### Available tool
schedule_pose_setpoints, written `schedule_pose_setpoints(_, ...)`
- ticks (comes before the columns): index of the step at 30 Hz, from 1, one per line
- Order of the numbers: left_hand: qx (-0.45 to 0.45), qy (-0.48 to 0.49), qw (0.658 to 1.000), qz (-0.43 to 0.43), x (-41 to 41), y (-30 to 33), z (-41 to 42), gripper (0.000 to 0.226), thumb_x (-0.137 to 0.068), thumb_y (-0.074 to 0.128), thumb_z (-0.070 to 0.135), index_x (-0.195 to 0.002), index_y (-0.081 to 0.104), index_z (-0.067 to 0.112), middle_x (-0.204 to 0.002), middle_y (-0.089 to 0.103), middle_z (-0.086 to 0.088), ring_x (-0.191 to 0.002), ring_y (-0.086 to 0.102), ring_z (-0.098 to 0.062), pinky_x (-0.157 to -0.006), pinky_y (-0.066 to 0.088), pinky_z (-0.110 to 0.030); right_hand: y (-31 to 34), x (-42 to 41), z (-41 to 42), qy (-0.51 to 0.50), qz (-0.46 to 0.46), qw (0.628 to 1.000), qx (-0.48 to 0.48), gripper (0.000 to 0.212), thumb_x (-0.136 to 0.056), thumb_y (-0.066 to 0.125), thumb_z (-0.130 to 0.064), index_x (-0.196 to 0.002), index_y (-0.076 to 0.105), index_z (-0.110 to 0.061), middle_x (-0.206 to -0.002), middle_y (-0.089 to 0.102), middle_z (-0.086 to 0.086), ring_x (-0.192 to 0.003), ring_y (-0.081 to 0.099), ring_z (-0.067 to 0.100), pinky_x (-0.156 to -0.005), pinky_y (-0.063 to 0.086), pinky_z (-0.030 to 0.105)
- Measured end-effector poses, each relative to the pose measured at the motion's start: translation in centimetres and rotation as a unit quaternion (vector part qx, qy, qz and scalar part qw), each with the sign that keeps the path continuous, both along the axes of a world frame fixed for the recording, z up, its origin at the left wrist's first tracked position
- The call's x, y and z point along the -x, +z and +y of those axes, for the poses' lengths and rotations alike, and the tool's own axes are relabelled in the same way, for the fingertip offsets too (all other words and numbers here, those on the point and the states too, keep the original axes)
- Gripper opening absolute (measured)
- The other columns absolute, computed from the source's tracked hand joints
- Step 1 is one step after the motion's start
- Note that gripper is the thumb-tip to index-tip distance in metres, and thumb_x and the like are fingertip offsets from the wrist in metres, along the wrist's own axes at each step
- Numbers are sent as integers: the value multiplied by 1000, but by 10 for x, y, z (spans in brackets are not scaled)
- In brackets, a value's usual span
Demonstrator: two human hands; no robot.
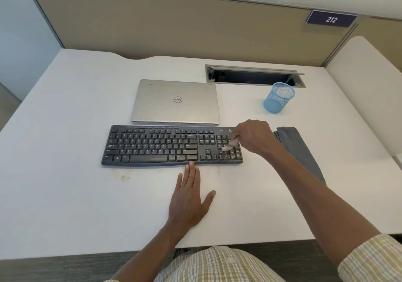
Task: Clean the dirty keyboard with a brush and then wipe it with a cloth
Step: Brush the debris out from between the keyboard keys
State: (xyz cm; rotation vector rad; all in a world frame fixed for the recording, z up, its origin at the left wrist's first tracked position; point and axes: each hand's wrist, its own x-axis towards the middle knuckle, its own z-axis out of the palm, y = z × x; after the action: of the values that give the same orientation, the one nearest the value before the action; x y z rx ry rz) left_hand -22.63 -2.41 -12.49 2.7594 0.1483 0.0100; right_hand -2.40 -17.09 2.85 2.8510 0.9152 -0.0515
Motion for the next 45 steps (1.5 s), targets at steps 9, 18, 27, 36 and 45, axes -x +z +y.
schedule_pose_setpoints(9, -2, -1, 1000, 0, 0, 0, 0, 88, -100, 22, 68, -161, 6, 6, -168, -10, -9, -156, -11, -22, -125, -5, -34, -3, 4, -1, -9, -14, 1000, 7, 31, -95, 49, -16, -105, 72, -36, -103, 71, -8, -84, 65, 19, -61, 33, 24)
schedule_pose_setpoints(18, -6, -4, 1000, 9, -1, 1, 0, 90, -98, 18, 69, -161, 3, 6, -168, -13, -9, -156, -12, -22, -124, -8, -34, -2, 4, 1, -18, 17, 999, -29, 32, -94, 49, -19, -103, 73, -40, -106, 71, -12, -89, 66, 18, -65, 33, 26)
schedule_pose_setpoints(27, -5, -1, 1000, 9, -1, 2, 0, 90, -98, 17, 69, -161, 1, 7, -168, -14, -8, -156, -12, -21, -125, -7, -34, 6, 2, -2, -44, 9, 998, -42, 28, -94, 52, -18, -102, 73, -35, -99, 72, -6, -84, 64, 21, -63, 31, 26)
schedule_pose_setpoints(36, -7, -1, 1000, 12, 0, 1, -1, 91, -96, 13, 70, -161, -2, 8, -167, -17, -8, -156, -15, -20, -124, -8, -33, 6, -1, -9, -86, -20, 996, -11, 20, -93, 55, -23, -103, 72, -26, -97, 71, -2, -86, 66, 24, -67, 38, 27)
schedule_pose_setpoints(45, -1, 2, 1000, 9, -1, 2, -1, 90, -98, 18, 69, -161, 1, 7, -168, -14, -8, -156, -13, -21, -126, -5, -35, -21, 5, 4, -204, 85, 963, -154, 24, -87, 52, -22, -96, 74, -22, -90, 71, 1, -81, 64, 26, -67, 45, 29)
